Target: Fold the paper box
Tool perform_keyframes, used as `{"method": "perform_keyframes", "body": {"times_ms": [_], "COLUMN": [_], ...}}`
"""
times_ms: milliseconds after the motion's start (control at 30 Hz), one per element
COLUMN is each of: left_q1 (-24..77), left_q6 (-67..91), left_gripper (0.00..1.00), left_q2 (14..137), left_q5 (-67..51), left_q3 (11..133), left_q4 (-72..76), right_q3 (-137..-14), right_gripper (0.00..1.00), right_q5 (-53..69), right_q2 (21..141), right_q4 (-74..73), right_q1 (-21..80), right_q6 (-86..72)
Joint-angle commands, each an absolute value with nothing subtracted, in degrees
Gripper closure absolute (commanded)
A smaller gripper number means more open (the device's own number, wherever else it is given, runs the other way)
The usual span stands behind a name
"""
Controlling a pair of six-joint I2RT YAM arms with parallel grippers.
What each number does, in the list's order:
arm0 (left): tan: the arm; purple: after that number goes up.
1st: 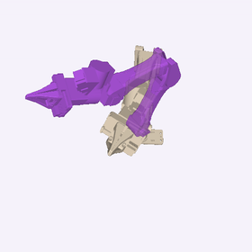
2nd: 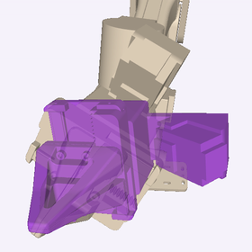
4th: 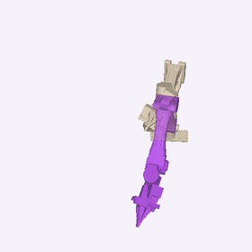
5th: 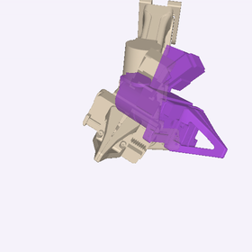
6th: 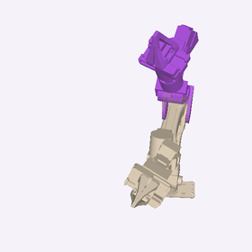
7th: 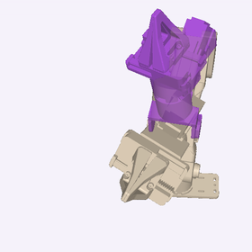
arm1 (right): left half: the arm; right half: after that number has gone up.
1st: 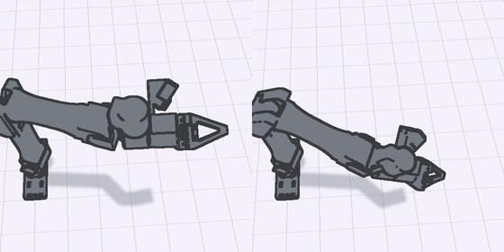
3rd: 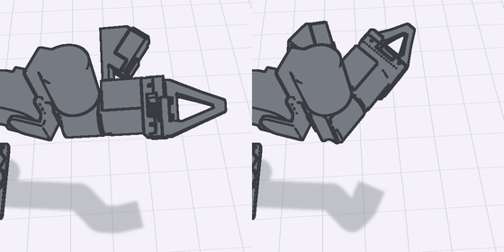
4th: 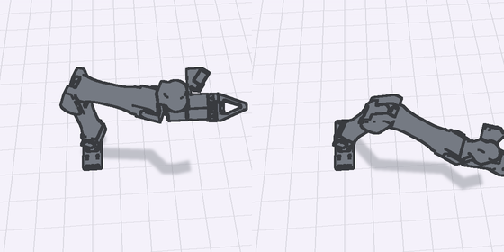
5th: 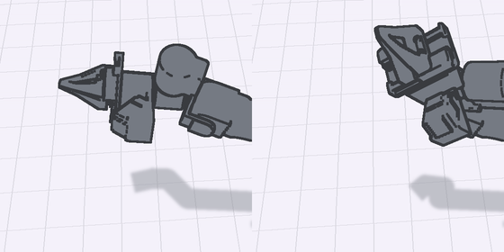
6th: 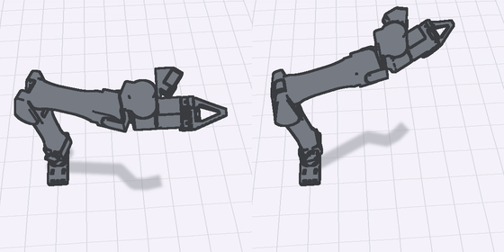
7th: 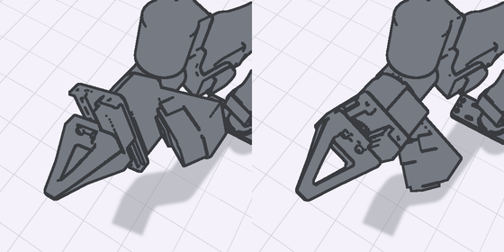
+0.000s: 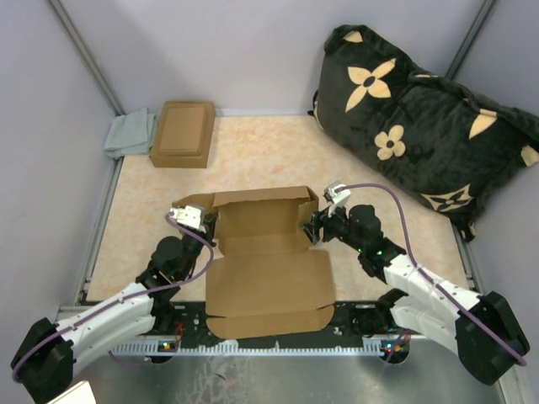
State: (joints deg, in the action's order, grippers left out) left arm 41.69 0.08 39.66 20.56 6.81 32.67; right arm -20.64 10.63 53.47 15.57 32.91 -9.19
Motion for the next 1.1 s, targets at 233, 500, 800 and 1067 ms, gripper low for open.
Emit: {"method": "perform_keyframes", "body": {"times_ms": [233,500,800,1067], "left_q1": [42.28,42.36,42.45,42.45], "left_q6": [0.14,0.01,0.12,-0.18], "left_gripper": [1.0,1.0,1.0,1.0], "left_q2": [38.59,38.75,38.63,38.73], "left_q5": [21.12,22.26,22.82,22.83], "left_q3": [7.17,7.61,7.76,8.68], "left_q4": [33.46,32.71,32.43,32.78], "right_q3": [-22.05,-27.69,-35.58,-41.78], "right_gripper": [0.35,0.33,0.32,0.35], "right_q5": [9.98,9.43,7.22,7.05], "right_q2": [51.33,48.76,47.19,49.57], "right_q4": [16.72,11.82,4.98,1.94], "right_q1": [33.4,33.4,33.4,33.4], "right_q6": [-10.37,-10.51,-7.96,-10.81]}}
